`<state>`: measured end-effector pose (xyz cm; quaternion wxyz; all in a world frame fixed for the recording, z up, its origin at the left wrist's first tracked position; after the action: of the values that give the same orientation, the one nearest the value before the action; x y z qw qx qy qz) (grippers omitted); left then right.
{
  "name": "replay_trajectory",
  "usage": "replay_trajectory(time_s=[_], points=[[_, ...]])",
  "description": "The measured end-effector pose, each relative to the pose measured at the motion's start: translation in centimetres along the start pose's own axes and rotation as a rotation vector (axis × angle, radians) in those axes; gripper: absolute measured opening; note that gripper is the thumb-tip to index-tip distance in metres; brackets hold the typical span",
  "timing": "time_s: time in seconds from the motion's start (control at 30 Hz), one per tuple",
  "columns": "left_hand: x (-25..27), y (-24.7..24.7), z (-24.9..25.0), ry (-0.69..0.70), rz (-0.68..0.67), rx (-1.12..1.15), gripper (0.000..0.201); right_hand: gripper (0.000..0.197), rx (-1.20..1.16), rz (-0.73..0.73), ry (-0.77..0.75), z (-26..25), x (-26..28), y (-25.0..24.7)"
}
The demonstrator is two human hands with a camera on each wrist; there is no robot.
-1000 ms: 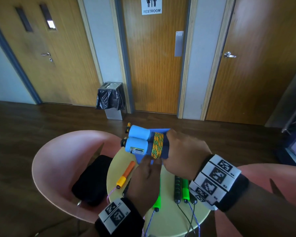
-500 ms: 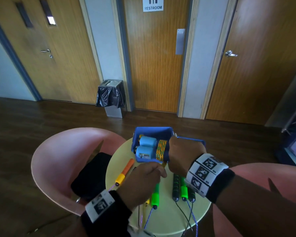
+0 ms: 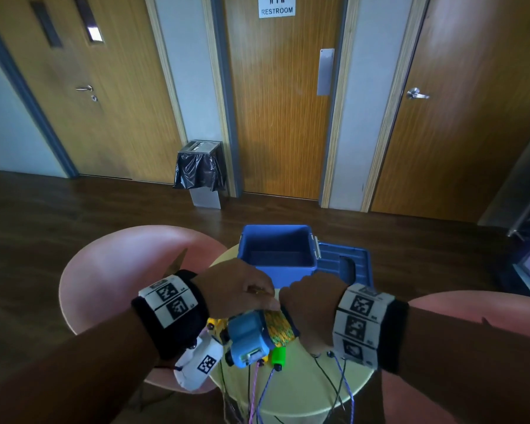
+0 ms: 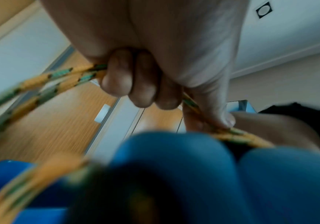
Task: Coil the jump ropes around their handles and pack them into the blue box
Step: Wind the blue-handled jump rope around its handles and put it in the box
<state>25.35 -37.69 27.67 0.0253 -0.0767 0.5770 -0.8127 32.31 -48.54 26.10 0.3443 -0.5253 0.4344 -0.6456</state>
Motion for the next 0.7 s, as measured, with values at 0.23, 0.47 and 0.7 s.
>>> replay_trajectory(time_s=[0.23,0.47,0.7], points=[[-0.8,-0.5,1.1,0.218,0.092,-0.037,0.029,0.030,-0.020,0.060,-0.095,1.0,1.7,-2.2],[-0.8,-2.8,1.3,0.330,0.208,0.061,0.030,0.040,-0.023,0.170,-0.143,1.6,2.9,-4.5],[-1.0,-2.9,0.7,0.370,0.231,0.171,0.025,0.032,-0.090,0.282,-0.159,1.1,4.0,-6.0]])
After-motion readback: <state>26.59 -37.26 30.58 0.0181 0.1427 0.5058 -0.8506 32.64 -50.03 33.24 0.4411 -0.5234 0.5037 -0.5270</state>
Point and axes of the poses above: each hand's wrist, its own x-axis away from the middle knuckle, its own y-axis out of the palm, z = x × y, the point moved 5 cm from there along -x, towards the middle knuckle, and after that the axes turned 10 degrees about -x, right-handed, at the moved point
